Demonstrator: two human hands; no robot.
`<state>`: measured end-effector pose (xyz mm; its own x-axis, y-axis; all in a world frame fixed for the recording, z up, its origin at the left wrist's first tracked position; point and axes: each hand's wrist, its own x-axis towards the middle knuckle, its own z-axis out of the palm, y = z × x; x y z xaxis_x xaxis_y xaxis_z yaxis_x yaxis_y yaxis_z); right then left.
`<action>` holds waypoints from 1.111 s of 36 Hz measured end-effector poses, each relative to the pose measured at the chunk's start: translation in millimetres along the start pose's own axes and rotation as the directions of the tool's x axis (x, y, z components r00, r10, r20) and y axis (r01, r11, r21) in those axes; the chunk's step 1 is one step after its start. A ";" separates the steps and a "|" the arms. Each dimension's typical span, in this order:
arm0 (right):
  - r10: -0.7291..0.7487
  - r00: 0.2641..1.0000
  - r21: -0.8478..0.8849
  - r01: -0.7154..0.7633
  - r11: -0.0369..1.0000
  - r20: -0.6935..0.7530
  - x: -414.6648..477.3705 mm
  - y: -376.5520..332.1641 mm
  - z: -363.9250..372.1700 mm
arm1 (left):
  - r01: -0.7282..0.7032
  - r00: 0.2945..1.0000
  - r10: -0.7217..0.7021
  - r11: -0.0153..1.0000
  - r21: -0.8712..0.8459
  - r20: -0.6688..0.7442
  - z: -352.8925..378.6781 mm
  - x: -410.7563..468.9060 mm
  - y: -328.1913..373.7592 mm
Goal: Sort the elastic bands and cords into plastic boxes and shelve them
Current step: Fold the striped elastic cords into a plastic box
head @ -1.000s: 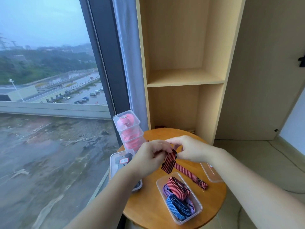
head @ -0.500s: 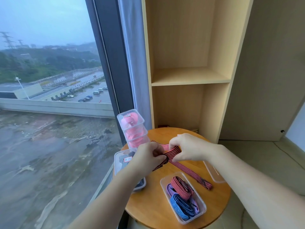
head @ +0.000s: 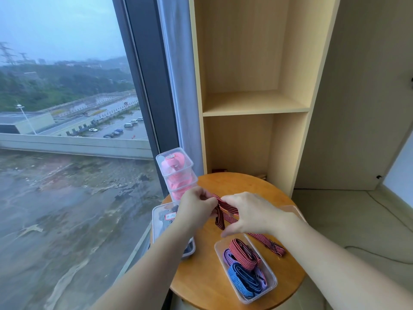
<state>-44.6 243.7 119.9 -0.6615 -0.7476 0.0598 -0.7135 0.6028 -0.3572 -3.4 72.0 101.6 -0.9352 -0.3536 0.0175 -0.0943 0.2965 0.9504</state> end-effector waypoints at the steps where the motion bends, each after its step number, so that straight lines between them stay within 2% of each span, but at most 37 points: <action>1: -0.007 1.000 -0.001 0.007 1.000 0.001 -0.3 -1.1 1.9 | 0.005 1.000 -0.005 1.000 -0.026 -0.009 0.4 0.6 -0.1; 5: -0.004 0.998 0.051 0.007 0.999 -0.057 0.8 -2.5 7.3 | -0.001 1.000 0.000 0.997 -0.075 -0.014 1.0 0.5 0.5; 10: -0.020 1.000 0.209 0.024 0.978 -0.021 -0.1 2.3 5.8 | -0.008 1.000 0.007 0.998 -0.066 -0.008 -4.7 -0.2 0.6; 13: -0.016 0.999 0.237 0.024 0.971 -0.033 -1.2 7.3 5.2 | 0.007 0.999 -0.006 0.999 -0.048 0.034 -8.1 -1.6 -0.4; 17: -0.037 0.997 0.226 0.050 0.973 -0.062 -0.6 13.2 3.9 | -0.020 0.997 0.021 1.000 -0.010 0.077 -10.9 -3.6 -1.5; 20: -0.068 0.993 0.199 0.086 0.976 -0.098 0.3 15.2 2.0 | -0.049 0.985 0.037 0.997 0.063 0.167 -12.8 -5.1 -3.3; 25: -0.036 0.981 0.096 0.055 0.994 -0.191 0.7 20.0 -3.9 | -0.044 0.959 0.035 0.999 0.029 0.280 -13.5 -8.3 -1.8; 29: -0.078 0.983 0.051 0.087 0.995 -0.166 -1.2 19.3 -7.4 | -0.056 0.959 0.028 0.994 0.090 0.281 -14.1 -8.5 2.6; 35: -0.151 0.977 0.042 0.159 0.986 -0.151 0.5 13.5 -15.9 | 0.036 0.907 -0.022 0.999 -0.027 0.420 -18.8 -7.2 10.5; 40: -0.146 0.976 0.025 0.152 0.988 -0.160 0.5 12.6 -14.6 | 0.019 0.856 -0.025 1.000 0.017 0.516 -18.0 -10.8 15.3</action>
<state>-57.3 255.0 129.1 -0.5784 -0.7732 0.2601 -0.7998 0.4747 -0.3674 11.4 64.4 121.5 -0.9745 0.1474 -0.1692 -0.1180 0.3046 0.9451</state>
